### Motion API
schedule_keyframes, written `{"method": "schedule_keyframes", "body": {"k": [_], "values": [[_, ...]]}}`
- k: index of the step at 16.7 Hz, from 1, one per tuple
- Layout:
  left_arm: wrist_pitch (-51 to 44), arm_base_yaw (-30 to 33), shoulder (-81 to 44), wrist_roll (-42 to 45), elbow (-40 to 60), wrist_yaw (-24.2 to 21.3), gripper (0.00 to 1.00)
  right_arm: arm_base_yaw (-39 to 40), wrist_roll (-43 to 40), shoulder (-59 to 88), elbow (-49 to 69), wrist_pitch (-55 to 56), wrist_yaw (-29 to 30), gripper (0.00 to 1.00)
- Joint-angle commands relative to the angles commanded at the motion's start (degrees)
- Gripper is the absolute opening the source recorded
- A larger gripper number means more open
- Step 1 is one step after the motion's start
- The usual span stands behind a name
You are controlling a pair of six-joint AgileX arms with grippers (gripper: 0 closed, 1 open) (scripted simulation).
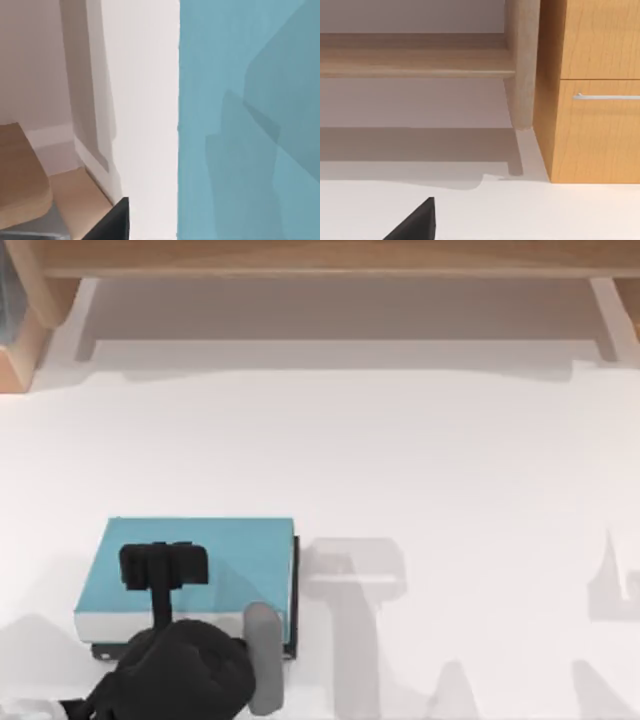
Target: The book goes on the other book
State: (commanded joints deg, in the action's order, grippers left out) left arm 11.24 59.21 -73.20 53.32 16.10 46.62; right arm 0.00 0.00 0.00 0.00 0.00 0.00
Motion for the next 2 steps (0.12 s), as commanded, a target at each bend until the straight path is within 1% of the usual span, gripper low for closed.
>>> {"method": "schedule_keyframes", "body": {"k": [2], "values": [[0.0,0.0,0.0,0.0,0.0,0.0,1.00,0.0,0.0,0.0,0.0,0.0,0.0,1.00]]}}
